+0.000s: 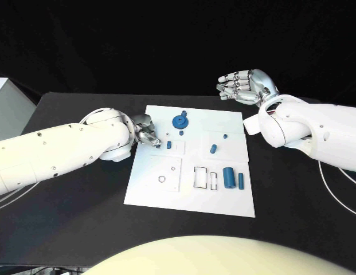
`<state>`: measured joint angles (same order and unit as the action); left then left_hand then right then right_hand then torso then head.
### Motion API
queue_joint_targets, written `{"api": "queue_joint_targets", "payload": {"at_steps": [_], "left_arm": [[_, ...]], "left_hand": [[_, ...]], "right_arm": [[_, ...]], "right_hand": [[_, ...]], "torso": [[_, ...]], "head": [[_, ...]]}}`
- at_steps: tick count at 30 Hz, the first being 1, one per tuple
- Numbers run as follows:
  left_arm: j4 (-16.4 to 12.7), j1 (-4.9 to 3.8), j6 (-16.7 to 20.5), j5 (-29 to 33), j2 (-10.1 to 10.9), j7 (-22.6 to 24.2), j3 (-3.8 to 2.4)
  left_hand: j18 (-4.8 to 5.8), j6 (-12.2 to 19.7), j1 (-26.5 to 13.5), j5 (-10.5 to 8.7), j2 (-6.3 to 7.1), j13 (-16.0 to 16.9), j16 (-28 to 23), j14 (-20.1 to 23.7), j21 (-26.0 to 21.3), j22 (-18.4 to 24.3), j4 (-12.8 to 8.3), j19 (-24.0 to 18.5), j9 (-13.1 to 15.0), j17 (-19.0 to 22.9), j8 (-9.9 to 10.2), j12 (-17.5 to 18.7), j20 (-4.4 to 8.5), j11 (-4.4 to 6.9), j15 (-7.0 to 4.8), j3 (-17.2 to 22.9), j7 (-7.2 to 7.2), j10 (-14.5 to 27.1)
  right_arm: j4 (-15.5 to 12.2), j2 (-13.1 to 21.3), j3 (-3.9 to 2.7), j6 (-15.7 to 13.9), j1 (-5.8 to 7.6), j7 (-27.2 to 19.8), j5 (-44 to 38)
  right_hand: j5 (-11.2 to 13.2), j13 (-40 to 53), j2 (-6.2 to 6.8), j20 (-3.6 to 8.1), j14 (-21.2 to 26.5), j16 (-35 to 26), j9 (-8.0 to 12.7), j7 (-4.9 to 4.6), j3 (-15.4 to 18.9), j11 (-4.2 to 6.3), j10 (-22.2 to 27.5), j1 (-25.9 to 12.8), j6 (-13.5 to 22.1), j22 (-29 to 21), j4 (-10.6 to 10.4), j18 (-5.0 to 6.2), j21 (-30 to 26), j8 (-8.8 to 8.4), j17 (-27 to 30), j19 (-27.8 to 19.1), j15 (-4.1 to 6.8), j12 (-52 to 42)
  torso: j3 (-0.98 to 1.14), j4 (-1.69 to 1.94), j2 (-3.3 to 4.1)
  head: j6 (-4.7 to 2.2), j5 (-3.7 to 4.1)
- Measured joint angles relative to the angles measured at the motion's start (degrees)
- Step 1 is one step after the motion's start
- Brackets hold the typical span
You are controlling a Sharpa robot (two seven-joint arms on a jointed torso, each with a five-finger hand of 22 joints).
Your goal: Assemble the parts on the task board
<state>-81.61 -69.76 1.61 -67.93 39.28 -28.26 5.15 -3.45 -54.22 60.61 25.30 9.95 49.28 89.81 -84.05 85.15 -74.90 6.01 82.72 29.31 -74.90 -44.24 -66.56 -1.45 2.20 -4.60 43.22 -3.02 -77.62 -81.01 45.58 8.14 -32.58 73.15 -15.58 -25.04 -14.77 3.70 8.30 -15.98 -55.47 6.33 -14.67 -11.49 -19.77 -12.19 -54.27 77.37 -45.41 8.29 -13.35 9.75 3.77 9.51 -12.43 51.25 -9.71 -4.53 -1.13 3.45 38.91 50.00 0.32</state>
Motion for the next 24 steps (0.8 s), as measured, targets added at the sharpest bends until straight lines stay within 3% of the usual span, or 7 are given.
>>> {"api": "queue_joint_targets", "payload": {"at_steps": [24], "left_arm": [[0.1, 0.15, -1.0, 0.0, 0.1, 0.1, -0.10]], "left_hand": [[0.00, 0.0, 0.0, -0.35, 0.00, -0.1, 0.0, 0.0, 0.0, 0.0, 0.0, 0.0, -0.2, 0.0, 0.2, 0.0, 0.00, -0.11, 0.00, 0.0, 0.00, 0.1]], "right_arm": [[0.0, 0.0, 0.00, 0.1, -0.06, 0.0, 0.0]], "right_hand": [[0.0, 0.0, -0.24, 0.00, -0.4, -0.3, 0.1, 0.00, 0.0, -0.20, -0.2, -0.2, 0.0, -0.2, 0.0, 0.00, 0.0, -0.23, 0.1, 0.0, 0.01, 0.4]], "torso": [[0.00, -0.03, 0.00]], "head": [[0.00, 0.01]]}}
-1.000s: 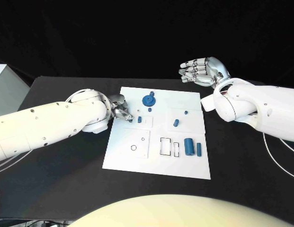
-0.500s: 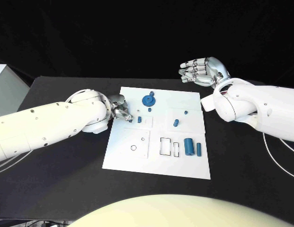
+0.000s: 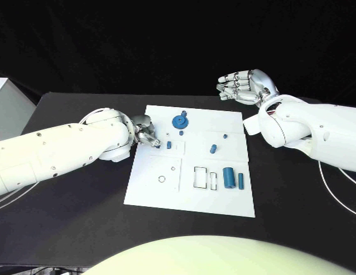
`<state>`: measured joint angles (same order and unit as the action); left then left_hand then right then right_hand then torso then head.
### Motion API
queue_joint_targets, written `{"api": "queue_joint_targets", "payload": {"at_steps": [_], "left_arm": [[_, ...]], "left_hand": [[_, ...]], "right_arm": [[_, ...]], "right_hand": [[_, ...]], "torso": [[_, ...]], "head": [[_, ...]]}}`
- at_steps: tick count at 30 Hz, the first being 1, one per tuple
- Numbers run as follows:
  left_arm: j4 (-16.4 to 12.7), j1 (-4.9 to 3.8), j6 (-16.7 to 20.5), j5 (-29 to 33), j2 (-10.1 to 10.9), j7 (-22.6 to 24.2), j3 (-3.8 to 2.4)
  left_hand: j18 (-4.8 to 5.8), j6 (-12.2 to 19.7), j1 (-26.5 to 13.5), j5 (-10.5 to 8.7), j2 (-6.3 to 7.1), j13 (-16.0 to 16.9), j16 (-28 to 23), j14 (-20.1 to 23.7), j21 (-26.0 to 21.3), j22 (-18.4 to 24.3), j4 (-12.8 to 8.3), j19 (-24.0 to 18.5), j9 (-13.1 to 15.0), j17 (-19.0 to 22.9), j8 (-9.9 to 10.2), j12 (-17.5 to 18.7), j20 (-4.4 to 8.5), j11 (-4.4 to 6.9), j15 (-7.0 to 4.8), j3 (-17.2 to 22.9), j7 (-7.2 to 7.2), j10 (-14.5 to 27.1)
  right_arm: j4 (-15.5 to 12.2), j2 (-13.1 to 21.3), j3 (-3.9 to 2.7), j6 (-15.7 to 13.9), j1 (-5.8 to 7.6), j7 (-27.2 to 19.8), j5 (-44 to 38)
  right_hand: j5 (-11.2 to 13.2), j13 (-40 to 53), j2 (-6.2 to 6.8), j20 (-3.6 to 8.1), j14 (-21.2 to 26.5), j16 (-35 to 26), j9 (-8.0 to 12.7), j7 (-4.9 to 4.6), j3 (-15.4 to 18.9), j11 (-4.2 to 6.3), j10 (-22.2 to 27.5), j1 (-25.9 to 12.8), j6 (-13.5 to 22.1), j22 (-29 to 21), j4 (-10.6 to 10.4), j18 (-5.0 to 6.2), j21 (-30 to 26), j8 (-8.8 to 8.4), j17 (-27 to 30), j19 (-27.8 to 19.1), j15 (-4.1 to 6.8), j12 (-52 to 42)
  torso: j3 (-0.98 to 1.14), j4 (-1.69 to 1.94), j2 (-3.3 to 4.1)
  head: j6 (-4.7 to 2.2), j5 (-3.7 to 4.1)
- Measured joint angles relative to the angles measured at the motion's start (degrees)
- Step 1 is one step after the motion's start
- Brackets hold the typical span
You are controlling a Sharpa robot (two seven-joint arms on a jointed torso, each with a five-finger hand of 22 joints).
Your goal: Assemble the parts on the task board
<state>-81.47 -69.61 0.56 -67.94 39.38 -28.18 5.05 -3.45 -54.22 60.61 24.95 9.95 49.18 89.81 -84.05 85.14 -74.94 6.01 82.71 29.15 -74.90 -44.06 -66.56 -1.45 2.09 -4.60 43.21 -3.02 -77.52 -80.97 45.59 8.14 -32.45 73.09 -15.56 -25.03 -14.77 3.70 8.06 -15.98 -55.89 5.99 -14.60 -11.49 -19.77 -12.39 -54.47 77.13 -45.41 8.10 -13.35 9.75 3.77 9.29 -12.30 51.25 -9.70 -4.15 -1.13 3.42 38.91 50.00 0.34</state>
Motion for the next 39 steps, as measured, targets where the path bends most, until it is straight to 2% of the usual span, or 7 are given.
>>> {"api": "queue_joint_targets", "payload": {"at_steps": [13, 25, 29, 36, 39], "left_arm": [[0.1, -0.05, -0.6, 0.0, -0.1, 0.0, -0.06], [0.3, -0.09, -0.8, 0.2, -0.3, -0.2, -0.09], [0.5, -0.10, -0.8, 0.6, -0.5, -0.2, -0.09], [1.0, -0.04, -0.9, 1.4, -0.8, -0.3, -0.02], [1.2, 0.04, -1.1, 1.7, -0.9, -0.4, 0.06]], "left_hand": [[0.00, 0.0, 0.0, 0.23, 0.00, -0.1, 0.0, 0.0, 0.0, 0.0, 0.0, 0.0, 0.1, 0.0, 0.0, 0.0, 0.00, 0.11, 0.00, 0.0, 0.00, -0.1], [0.00, 0.0, -0.1, 0.22, -0.14, 0.5, 0.0, 0.0, 0.0, 0.0, -0.2, 0.0, 0.1, 0.0, -0.4, -0.2, 0.00, 0.11, 0.00, -0.2, -0.01, -0.1], [0.00, 0.0, -1.1, 0.22, -0.69, 0.7, 0.0, 0.0, 0.0, 0.0, -0.9, 0.0, -0.2, 0.0, -0.4, -0.2, 0.00, 0.10, 0.00, -0.9, 0.03, -0.1], [0.00, -0.3, -3.7, -0.09, 0.24, 1.0, 0.0, 0.1, -0.2, 0.0, -2.1, 0.0, -1.0, 0.0, -0.6, -0.2, 0.00, 0.33, -0.14, -2.1, 0.91, -0.4], [0.00, -0.7, -4.2, -0.31, 0.17, 1.1, 0.0, 0.2, -0.2, 0.0, -2.6, 0.0, -1.3, 0.0, -0.8, -0.2, 0.00, 0.34, -0.21, -2.7, 1.29, -0.4]], "right_arm": [[0.0, 0.0, 0.00, 0.1, -0.03, 0.0, 0.0], [0.0, 0.0, 0.00, 0.1, -0.05, 0.0, 0.0], [0.0, 0.0, 0.00, 0.1, -0.05, 0.1, 0.0], [0.0, 0.1, 0.00, 0.1, -0.05, 0.1, 0.0], [-0.1, 0.1, 0.00, 0.2, -0.05, 0.2, 0.0]], "right_hand": [[0.0, 0.0, 0.00, 0.00, 0.0, 0.0, 0.0, 0.00, 0.0, 0.00, 0.0, 0.0, 0.0, 0.0, 0.0, 0.00, 0.0, 0.00, 0.0, 0.0, 0.00, 0.0], [-0.2, 0.0, 0.00, 0.00, 0.0, 0.0, 0.0, -0.13, 0.0, 0.02, 0.0, 0.0, -0.1, -0.1, 0.0, 0.00, 0.0, 0.00, 0.1, 0.0, 0.00, 0.0], [-0.2, 0.0, 0.00, 0.00, 0.0, 0.0, 0.0, -0.21, 0.0, 0.02, 0.0, 0.0, -0.2, -0.2, 0.0, 0.00, 0.0, 0.00, 0.1, 0.0, 0.00, 0.0], [-0.2, 0.0, 0.00, 0.00, 0.0, 0.0, 0.0, -0.21, 0.0, 0.23, -0.2, 0.0, -0.2, -0.3, 0.0, 0.00, 0.0, 0.00, 0.1, 0.0, 0.00, 0.0], [-0.2, 0.0, 0.00, 0.00, 0.0, 0.0, 0.0, -0.21, 0.0, 0.23, -0.2, 0.0, -0.2, -0.3, 0.0, 0.00, 0.0, 0.00, 0.1, 0.0, 0.00, 0.0]], "torso": [[0.00, -0.01, 0.00], [0.10, -0.04, 0.07], [0.14, -0.04, 0.07], [0.14, -0.04, 0.05], [0.13, -0.04, 0.04]], "head": [[0.00, 0.06], [0.01, 0.21], [0.01, 0.26], [0.01, 0.37], [0.01, 0.41]]}}
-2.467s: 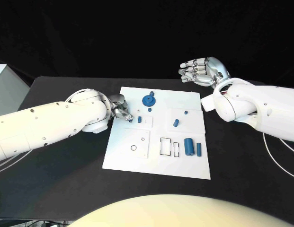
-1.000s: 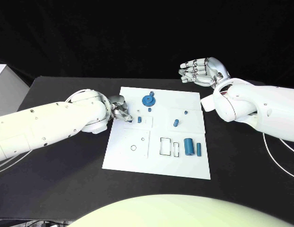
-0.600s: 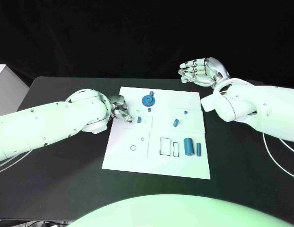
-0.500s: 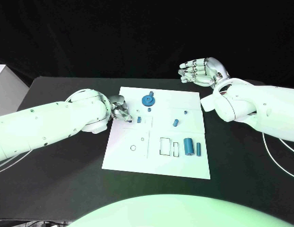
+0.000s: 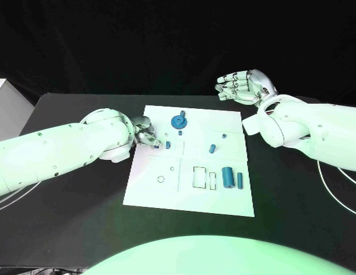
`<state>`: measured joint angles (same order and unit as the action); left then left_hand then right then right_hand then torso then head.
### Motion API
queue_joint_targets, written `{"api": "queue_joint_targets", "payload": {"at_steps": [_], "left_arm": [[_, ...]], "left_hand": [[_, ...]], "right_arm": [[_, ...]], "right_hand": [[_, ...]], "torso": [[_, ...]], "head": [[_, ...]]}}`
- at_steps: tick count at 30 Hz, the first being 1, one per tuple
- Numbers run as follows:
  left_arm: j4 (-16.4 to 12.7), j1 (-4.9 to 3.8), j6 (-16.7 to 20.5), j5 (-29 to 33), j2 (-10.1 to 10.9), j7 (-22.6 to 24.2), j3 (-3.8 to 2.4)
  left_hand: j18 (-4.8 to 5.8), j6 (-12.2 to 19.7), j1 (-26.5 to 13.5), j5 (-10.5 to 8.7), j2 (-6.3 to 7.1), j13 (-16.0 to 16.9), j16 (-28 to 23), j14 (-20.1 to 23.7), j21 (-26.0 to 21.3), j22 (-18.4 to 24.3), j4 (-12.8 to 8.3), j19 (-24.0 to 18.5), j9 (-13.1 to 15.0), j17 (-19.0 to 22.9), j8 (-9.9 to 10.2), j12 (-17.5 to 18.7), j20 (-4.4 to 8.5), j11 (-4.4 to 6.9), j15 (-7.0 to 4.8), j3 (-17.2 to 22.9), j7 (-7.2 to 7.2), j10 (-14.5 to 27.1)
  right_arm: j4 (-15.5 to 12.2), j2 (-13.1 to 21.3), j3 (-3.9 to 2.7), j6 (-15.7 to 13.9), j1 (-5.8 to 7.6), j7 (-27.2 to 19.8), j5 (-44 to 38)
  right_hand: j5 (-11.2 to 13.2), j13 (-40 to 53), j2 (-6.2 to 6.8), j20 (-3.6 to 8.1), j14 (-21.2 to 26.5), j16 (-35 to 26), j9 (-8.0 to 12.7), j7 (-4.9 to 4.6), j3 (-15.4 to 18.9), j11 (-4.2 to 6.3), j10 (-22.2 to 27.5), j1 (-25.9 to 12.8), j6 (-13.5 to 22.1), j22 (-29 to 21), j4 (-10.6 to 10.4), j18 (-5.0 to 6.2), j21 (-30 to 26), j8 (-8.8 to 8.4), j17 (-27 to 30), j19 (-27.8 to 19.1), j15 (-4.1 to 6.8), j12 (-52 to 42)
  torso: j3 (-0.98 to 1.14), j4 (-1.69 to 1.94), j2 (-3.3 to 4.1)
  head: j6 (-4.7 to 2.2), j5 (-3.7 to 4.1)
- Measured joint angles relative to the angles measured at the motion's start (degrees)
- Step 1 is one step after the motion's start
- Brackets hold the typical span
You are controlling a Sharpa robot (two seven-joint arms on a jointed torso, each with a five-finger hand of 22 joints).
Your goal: Assemble the parts on the task board
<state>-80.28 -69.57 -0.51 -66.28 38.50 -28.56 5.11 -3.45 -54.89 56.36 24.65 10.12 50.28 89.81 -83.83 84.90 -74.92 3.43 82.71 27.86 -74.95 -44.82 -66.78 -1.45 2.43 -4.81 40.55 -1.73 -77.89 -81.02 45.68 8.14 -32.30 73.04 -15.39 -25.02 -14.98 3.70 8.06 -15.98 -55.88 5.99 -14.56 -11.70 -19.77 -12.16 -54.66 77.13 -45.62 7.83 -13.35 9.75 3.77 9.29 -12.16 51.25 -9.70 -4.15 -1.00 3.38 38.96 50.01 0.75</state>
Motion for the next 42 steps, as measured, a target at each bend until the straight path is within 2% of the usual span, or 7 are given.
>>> {"api": "queue_joint_targets", "payload": {"at_steps": [10, 21, 29, 37, 42], "left_arm": [[0.4, 0.03, -0.4, 0.7, -0.2, -0.1, 0.00], [1.3, 0.04, -0.5, 1.1, -0.4, -0.1, 0.00], [1.5, 0.06, -0.5, 1.1, -0.3, -0.1, -0.02], [1.3, 0.10, -0.8, 0.9, 0.3, -0.2, -0.30], [1.0, 0.13, -1.1, 0.7, 0.7, -0.4, -0.56]], "left_hand": [[0.00, -0.7, -0.3, -0.21, 0.30, 0.1, 0.0, -0.2, -0.2, 0.0, 2.6, -0.2, -0.8, 0.0, 0.2, 0.0, 0.22, 0.10, -0.22, -5.1, 0.72, -0.1], [0.00, -0.6, -0.5, -1.13, 0.52, -0.2, 0.0, -0.2, -0.4, 0.0, 5.5, -0.2, -1.6, 0.0, 0.8, 0.5, 0.22, 0.08, -0.21, -10.4, 0.67, -0.1], [0.00, -0.7, -0.1, -1.98, 0.96, -0.2, 0.0, -0.2, -0.4, 0.0, 6.5, -0.2, -1.9, 0.0, 0.8, 0.5, 0.22, -0.10, -0.21, -12.0, 0.52, 0.2], [-0.01, -0.7, 0.1, -2.70, 1.13, 0.0, 0.0, -0.2, -0.4, 0.0, 7.4, -0.2, -2.3, 0.0, 0.8, 0.5, 0.21, -0.10, -0.21, -13.0, 0.52, 0.2], [0.00, -0.7, 0.5, -4.46, 1.51, 0.0, 0.0, -0.2, -0.7, 0.0, 8.7, -0.2, -2.4, 0.0, 0.9, 0.5, 0.21, -0.10, -0.21, -14.5, 0.49, 0.2]], "right_arm": [[0.0, 0.1, 0.00, 0.0, 0.00, 0.1, 0.0], [-0.1, 0.1, 0.00, 0.1, 0.00, 0.1, 0.0], [-0.1, 0.1, 0.00, 0.1, 0.00, 0.2, 0.0], [0.0, 0.1, 0.00, 0.2, 0.00, 0.2, 0.0], [0.0, 0.1, 0.00, 0.3, 0.00, 0.2, 0.0]], "right_hand": [[0.0, 0.0, 0.00, 0.00, 0.0, 0.0, 0.0, 0.00, 0.0, 0.00, 0.0, 0.0, 0.0, 0.0, 0.0, 0.00, 0.0, 0.00, 0.1, 0.0, 0.00, 0.0], [0.0, 0.0, 0.00, 0.00, 0.0, 0.0, 0.0, 0.00, 0.0, 0.00, 0.0, 0.0, 0.0, -0.1, 0.0, 0.01, 0.0, 0.00, 0.1, 0.0, 0.00, 0.0], [0.0, 0.0, -0.30, 0.00, 0.0, -0.2, 0.0, 0.00, 0.0, 0.00, 0.0, -0.3, 0.0, -0.1, 0.0, 0.00, 0.0, 0.00, 0.1, 0.0, 0.00, 0.0], [0.0, 0.0, -0.30, 0.00, 0.0, -0.2, 0.0, 0.00, 0.2, 0.00, 0.0, -0.3, 0.0, -0.2, -0.2, 0.00, 0.0, 0.00, 0.1, 0.0, 0.00, 0.0], [0.0, 0.0, -0.30, 0.00, 0.0, -0.2, 0.0, 0.00, 0.2, 0.00, 0.0, -0.3, 0.0, -0.3, -0.2, 0.00, 0.0, 0.00, 0.2, 0.0, 0.00, 0.2]], "torso": [[-0.10, 0.03, -0.01], [-0.15, 0.05, -0.01], [-0.14, 0.04, -0.03], [-0.14, 0.04, -0.04], [-0.14, 0.04, -0.05]], "head": [[0.00, 0.11], [0.00, 0.19], [0.00, 0.19], [0.00, 0.37], [0.00, 0.40]]}}
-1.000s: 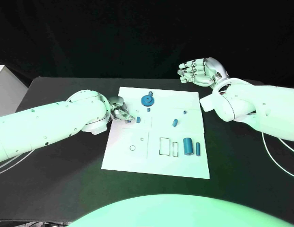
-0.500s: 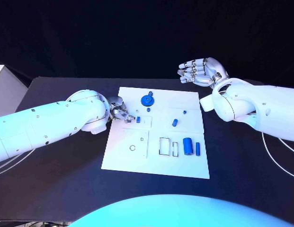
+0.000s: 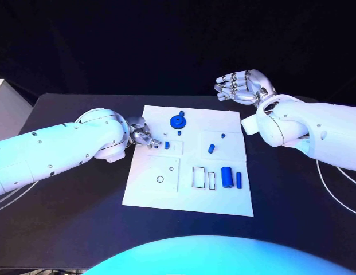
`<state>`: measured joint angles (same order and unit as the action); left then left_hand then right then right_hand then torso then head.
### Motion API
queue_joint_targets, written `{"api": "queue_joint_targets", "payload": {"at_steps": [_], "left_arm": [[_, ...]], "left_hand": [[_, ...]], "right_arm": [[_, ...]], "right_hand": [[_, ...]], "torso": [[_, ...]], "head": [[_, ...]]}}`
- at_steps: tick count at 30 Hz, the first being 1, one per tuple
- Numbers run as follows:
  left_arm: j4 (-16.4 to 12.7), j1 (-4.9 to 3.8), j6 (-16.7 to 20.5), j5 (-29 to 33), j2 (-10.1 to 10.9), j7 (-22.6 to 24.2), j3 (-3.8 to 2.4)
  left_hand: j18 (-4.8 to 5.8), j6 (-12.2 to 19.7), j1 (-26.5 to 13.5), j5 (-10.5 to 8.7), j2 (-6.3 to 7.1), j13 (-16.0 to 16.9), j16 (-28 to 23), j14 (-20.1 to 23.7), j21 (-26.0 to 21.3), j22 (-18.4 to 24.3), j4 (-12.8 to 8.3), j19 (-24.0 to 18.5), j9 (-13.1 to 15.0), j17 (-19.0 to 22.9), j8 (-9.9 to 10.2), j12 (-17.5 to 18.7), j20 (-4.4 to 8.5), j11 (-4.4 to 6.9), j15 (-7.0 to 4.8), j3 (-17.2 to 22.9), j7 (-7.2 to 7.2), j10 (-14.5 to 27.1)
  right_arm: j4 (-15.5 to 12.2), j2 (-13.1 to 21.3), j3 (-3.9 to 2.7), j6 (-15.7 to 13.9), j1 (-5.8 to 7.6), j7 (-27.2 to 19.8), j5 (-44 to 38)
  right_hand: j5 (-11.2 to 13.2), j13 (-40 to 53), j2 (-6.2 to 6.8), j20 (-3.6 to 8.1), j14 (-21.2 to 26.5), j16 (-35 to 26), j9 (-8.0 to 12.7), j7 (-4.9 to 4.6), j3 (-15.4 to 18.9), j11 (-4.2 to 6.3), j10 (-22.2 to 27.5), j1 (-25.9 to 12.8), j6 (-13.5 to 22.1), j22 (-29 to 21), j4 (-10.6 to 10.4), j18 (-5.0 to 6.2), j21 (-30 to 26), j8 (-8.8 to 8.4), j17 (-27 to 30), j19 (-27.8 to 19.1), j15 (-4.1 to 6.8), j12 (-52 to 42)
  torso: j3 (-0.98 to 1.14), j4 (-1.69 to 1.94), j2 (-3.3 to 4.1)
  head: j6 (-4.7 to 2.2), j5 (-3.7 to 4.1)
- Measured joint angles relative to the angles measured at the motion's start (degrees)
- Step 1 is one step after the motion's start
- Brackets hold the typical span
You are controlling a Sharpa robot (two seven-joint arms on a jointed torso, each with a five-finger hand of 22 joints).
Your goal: Assemble the parts on the task board
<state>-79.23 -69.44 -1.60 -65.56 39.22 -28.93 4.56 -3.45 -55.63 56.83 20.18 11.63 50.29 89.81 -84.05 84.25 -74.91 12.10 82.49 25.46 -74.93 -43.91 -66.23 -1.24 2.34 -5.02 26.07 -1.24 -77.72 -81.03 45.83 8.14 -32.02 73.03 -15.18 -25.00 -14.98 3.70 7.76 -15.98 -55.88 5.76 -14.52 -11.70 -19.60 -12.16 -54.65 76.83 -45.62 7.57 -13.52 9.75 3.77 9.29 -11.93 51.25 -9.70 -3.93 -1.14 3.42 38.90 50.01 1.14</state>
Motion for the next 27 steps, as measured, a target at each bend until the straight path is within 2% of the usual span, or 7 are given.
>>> {"api": "queue_joint_targets", "payload": {"at_steps": [6, 9, 11, 14, 22, 24, 27], "left_arm": [[-0.1, 0.03, -0.1, -0.2, 0.1, -0.1, -0.18], [-0.1, 0.05, 0.0, -0.2, 0.2, -0.1, -0.21], [-0.1, 0.06, 0.1, -0.1, 0.2, -0.1, -0.23], [-0.1, 0.06, 0.2, 0.0, 0.2, -0.1, -0.24], [-0.2, 0.08, 1.5, 0.5, 0.5, 0.6, -0.31], [-0.3, 0.09, 2.0, 0.8, 0.6, 0.9, -0.48], [-0.6, 0.10, 3.2, 1.5, 1.1, 1.6, -0.93]], "left_hand": [[0.00, -0.2, 1.0, -6.64, 0.36, 0.1, 0.0, 0.0, 0.0, 0.0, 3.8, -0.2, -0.6, 0.0, 0.0, 0.2, -0.20, 0.00, 0.00, -3.3, -0.18, 0.0], [0.00, -0.2, 1.2, -9.77, 0.12, 0.1, 0.0, 0.0, 0.0, 0.0, 4.6, -0.2, -0.9, 0.0, 0.0, 0.2, -0.20, 0.00, 0.00, -4.7, -0.18, 0.0], [0.00, -0.2, 1.2, -11.06, 0.12, 0.1, 0.0, 0.0, 0.0, 0.0, 4.6, -0.2, -1.0, 0.0, 0.0, 0.2, -0.20, 0.00, 0.00, -5.4, -0.18, 0.0], [0.00, -0.2, 1.2, -11.99, 0.12, 0.1, 0.0, 0.0, 0.0, 0.0, 4.7, -0.2, -1.0, 0.0, 0.0, 0.4, -0.20, 0.00, 0.00, -5.8, -0.18, 0.0], [0.00, -0.2, 1.3, -12.20, -0.43, -0.4, 0.0, 0.0, -0.4, 0.0, 4.7, -0.3, -1.1, 0.0, 0.0, 0.9, -0.35, -0.21, 0.00, -6.1, -0.18, 0.2], [0.00, 0.2, 1.8, -12.20, -0.89, -1.8, -0.5, 0.0, -0.9, 0.0, 4.5, -1.2, -1.3, 0.0, 0.3, 1.9, -0.31, -0.28, 0.00, -6.7, -0.51, 1.2], [0.00, 0.6, 2.2, -12.20, -0.59, -3.2, -0.9, 0.0, -1.3, 0.0, 4.5, -1.5, -1.4, 0.0, 0.3, 2.9, -0.31, -0.40, 0.00, -7.2, -0.90, 2.1]], "right_arm": [[0.0, 0.0, 0.00, 0.1, -0.01, 0.0, 0.0], [0.0, 0.0, 0.00, 0.1, -0.01, 0.0, 0.0], [0.0, 0.0, 0.01, 0.1, -0.01, 0.0, 0.0], [0.0, 0.0, 0.01, 0.2, -0.01, 0.0, 0.0], [0.1, 0.0, 0.01, 0.2, -0.05, 0.1, 0.0], [0.1, 0.0, 0.01, 0.2, -0.07, 0.1, 0.0], [0.1, 0.0, 0.01, 0.3, -0.12, 0.1, 0.0]], "right_hand": [[0.0, 0.0, 0.00, 0.00, 0.0, 0.0, 0.0, 0.00, 0.0, 0.00, 0.0, 0.0, 0.0, 0.0, 0.0, 0.00, 0.0, -0.22, 0.0, 0.0, 0.00, 0.0], [0.0, 0.0, 0.00, -0.22, 0.0, 0.0, 0.0, 0.00, 0.0, 0.00, 0.0, 0.0, 0.0, 0.0, 0.0, 0.00, 0.0, -0.22, 0.0, -0.2, 0.00, 0.0], [0.0, 0.0, 0.00, -0.22, 0.0, 0.0, 0.0, 0.00, 0.0, 0.00, 0.0, 0.0, 0.0, 0.0, 0.0, 0.00, 0.0, -0.22, 0.0, -0.2, 0.00, 0.0], [0.0, 0.0, 0.00, -0.22, 0.0, 0.0, 0.0, 0.00, 0.0, 0.00, 0.0, 0.0, 0.0, 0.0, 0.0, 0.00, 0.0, -0.22, 0.0, -0.2, 0.00, 0.0], [0.0, 0.0, 0.24, 0.00, 0.0, 0.0, 0.0, 0.00, 0.0, -0.20, -0.2, -0.2, 0.0, -0.1, 0.0, 0.00, 0.0, -0.22, 0.1, -0.4, 0.00, 0.0], [0.0, 0.0, 0.24, 0.00, 0.0, 0.0, 0.0, 0.00, 0.0, -0.20, -0.2, -0.2, 0.0, -0.1, 0.0, 0.00, 0.0, -0.22, 0.1, -0.4, 0.00, 0.0], [0.0, 0.0, 0.24, 0.00, 0.0, 0.0, 0.0, 0.00, 0.0, -0.20, -0.2, -0.2, 0.0, -0.1, 0.0, 0.00, 0.0, -0.22, 0.1, -0.4, 0.00, 0.0]], "torso": [[0.04, 0.00, 0.00], [0.04, 0.03, 0.01], [0.04, 0.07, 0.01], [0.04, 0.07, 0.01], [0.04, 0.03, 0.00], [0.04, 0.02, 0.00], [0.04, -0.01, 0.01]], "head": [[0.00, -0.03], [0.00, -0.03], [0.00, -0.02], [0.00, -0.02], [0.00, -0.07], [0.00, -0.08], [0.00, -0.04]]}}
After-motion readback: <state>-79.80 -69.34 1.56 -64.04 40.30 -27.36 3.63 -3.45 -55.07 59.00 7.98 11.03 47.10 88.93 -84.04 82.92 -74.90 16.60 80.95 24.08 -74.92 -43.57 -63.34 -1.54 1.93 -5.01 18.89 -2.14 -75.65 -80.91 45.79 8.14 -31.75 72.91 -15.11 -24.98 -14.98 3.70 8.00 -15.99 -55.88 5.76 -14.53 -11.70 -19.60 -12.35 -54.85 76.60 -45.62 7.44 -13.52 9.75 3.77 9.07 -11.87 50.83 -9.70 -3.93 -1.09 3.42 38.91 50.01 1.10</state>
